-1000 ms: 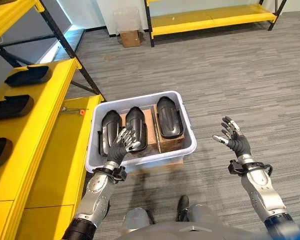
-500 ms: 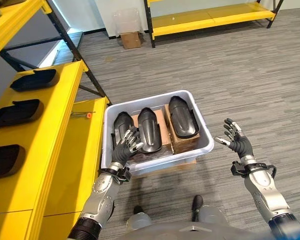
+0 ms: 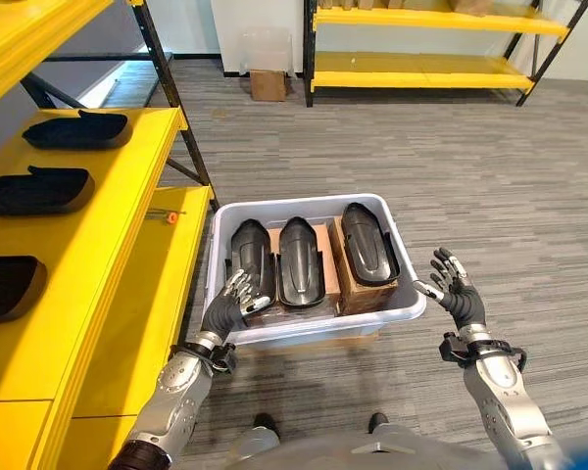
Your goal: Move parts from the plastic box to the shelf.
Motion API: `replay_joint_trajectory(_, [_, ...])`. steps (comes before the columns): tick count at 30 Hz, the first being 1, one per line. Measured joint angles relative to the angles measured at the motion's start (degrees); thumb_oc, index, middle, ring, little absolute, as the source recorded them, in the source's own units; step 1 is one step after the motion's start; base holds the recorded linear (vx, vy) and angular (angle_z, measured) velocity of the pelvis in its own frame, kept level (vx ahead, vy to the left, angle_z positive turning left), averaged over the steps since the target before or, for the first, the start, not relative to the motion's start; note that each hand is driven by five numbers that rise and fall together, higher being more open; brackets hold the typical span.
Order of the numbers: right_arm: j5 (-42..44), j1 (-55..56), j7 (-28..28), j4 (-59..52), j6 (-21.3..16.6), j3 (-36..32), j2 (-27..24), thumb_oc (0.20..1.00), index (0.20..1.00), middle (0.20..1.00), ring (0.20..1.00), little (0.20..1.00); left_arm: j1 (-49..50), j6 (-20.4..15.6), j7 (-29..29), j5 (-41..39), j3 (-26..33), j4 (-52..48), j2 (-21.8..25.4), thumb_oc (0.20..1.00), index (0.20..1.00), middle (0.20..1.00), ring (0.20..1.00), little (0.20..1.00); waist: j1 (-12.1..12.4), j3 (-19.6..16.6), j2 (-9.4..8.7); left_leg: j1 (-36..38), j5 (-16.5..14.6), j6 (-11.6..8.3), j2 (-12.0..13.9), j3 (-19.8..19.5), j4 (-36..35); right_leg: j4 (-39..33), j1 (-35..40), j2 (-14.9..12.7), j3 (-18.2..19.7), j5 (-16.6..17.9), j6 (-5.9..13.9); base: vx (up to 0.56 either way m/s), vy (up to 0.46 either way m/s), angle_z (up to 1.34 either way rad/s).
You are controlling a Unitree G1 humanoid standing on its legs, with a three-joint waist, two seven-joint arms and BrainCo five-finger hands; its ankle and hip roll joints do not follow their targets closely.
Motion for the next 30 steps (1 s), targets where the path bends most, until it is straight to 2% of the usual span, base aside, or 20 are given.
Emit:
replay_joint_trajectory(1, [-0.02,-0.28,-0.36,0.01,0.03,-0.03,-1.84,1.0,1.0,1.0,1.0,1.0,0.02,0.46,0.0,0.0,0.0,-1.06,-1.1,1.0,1.0,1.0,1.0,1.0,0.0,0.28,1.02,0.19,0.96,0.05,0.91,-0.36,-0.5,-0.34,0.66,1.15,-0.44,0.14,-0.45,0.04,-0.018,0.05])
replay_joint_trajectory(3, [-0.23,-1.91,-0.55,0.02,0.02,-0.03,-2.06,1.0,1.0,1.0,1.0,1.0,-0.33,0.96,0.01,0.0,0.11,-1.41,-1.17,1.0,1.0,1.0,1.0,1.0,-0.03,0.34,1.13,0.79,1.14,-0.23,1.74,-0.46,-0.52,-0.62,1.37,1.98,-0.64,-0.08,-0.83,0.05,-0.011,0.02])
replay_joint_trajectory(5, [-2.32,-4.17,-0.59,0.03,0.01,-0.02,-2.02,1.0,1.0,1.0,1.0,1.0,-0.87,1.31,0.02,0.04,0.12,-1.41,-1.16,1.0,1.0,1.0,1.0,1.0,0.24,0.89,0.12,1.36,1.36,-0.66,2.35,-0.7,-0.84,-0.64,1.62,2.66,-0.87,-0.47,-1.38,0.05,-0.007,0.04])
replay_joint_trajectory(8, [-2.31,-7.53,-0.53,1.91,0.0,0.04,-1.98,1.0,1.0,1.0,1.0,1.0,-0.91,2.25,0.02,0.08,0.1,-1.37,-1.08,1.0,1.0,1.0,1.0,1.0,0.87,1.14,-0.87,1.39,1.48,-0.81,2.31,-0.9,-1.17,-0.55,1.8,2.71,-1.06,-0.55,-1.5,0.05,0.001,0.03])
replay_joint_trajectory(13, [-2.34,-10.12,-0.53,5.18,-0.01,0.21,-1.84,1.0,1.0,1.0,1.0,1.0,-1.55,2.47,0.01,0.17,0.15,-1.38,-0.51,1.0,1.0,1.0,1.0,1.0,3.66,1.54,-0.95,1.36,1.47,-0.82,2.1,-2.21,-1.0,0.01,2.58,2.44,-2.47,-1.12,-1.41,0.05,-0.002,0.14])
replay_joint_trajectory(16, [-3.14,-13.86,-1.08,7.47,-0.02,0.22,-1.91,1.0,1.0,1.0,1.0,1.0,-2.82,2.84,-0.02,0.16,0.03,-1.69,1.26,1.0,1.0,1.0,1.0,1.0,5.06,3.46,-0.82,-0.62,0.78,-0.71,2.54,-3.34,1.58,2.51,1.17,2.15,-3.02,-2.15,-1.75,-0.03,-0.002,0.16])
replay_joint_trajectory(20, [-4.55,-21.84,-2.16,10.98,0.0,0.25,-2.89,1.0,1.0,1.0,1.0,1.0,-7.68,3.82,0.04,-0.1,-0.31,-3.42,2.32,1.0,1.0,1.0,1.0,1.0,7.15,7.88,0.45,-7.61,-0.35,-0.19,3.56,-5.45,7.95,6.63,-4.26,1.62,-3.91,-2.7,-2.21,-0.18,-0.009,0.19])
replay_joint_trajectory(22, [-4.55,-27.31,-2.58,13.2,0.21,0.29,-5.4,1.0,1.0,1.0,1.0,1.0,-12.09,3.82,0.08,-0.21,-1.37,-4.01,2.71,1.0,1.0,1.0,1.0,1.0,8.54,10.79,2.09,-12.3,-0.26,0.35,3.89,-6.58,10.68,9.23,-8.08,1.48,-4.14,-2.68,-2.43,-0.23,-0.002,0.18])
replay_joint_trajectory(23, [-4.54,-33.64,-3.38,16.36,1.08,0.53,-6.57,1.0,1.0,1.0,1.0,1.0,-15.91,3.84,0.22,-0.48,-2.45,-4.01,3.42,1.0,1.0,1.0,1.0,1.0,9.21,13.74,3.25,-15.08,0.11,0.84,4.2,-7.01,11.93,10.65,-10.81,1.38,-4.14,-2.45,-2.78,-0.23,0.011,0.1])
replay_joint_trajectory(26, [-4.56,-42.17,-5.33,18.85,3.14,3.7,-6.55,1.0,1.0,1.0,1.0,1.0,-21.17,3.83,1.35,-2.38,-2.45,-4.05,3.58,1.0,1.0,1.0,1.0,1.0,9.74,19.62,4.02,-20.21,0.5,0.84,4.13,-7.92,13.94,15.68,-17.18,0.33,-4.07,-3.52,-3.71,-0.31,0.067,0.1])
replay_joint_trajectory(27, [-4.56,-45.18,-6.25,22.22,3.97,4.79,-6.55,1.0,1.0,1.0,1.0,1.0,-22.95,3.82,2.61,-2.43,-3.22,-4.04,3.72,1.0,1.0,1.0,1.0,1.0,9.85,20.38,4.09,-23.58,0.42,1.15,3.98,-8.22,15.74,19.51,-21.32,-0.63,-3.89,-4.51,-3.79,-0.29,0.071,0.14])
replay_joint_trajectory(30, [-4.56,-48.65,-7.57,28.59,5.35,4.91,-6.53,1.0,1.0,1.0,1.0,1.0,-25.38,3.66,3.97,-3.76,-4.67,-4.03,3.69,1.0,1.0,1.0,1.0,1.0,10.65,22.03,4.6,-26.85,0.69,1.9,3.59,-8.38,17.45,23.53,-25.61,-1.42,-3.31,-5.59,-3.81,-0.17,0.028,0.03])
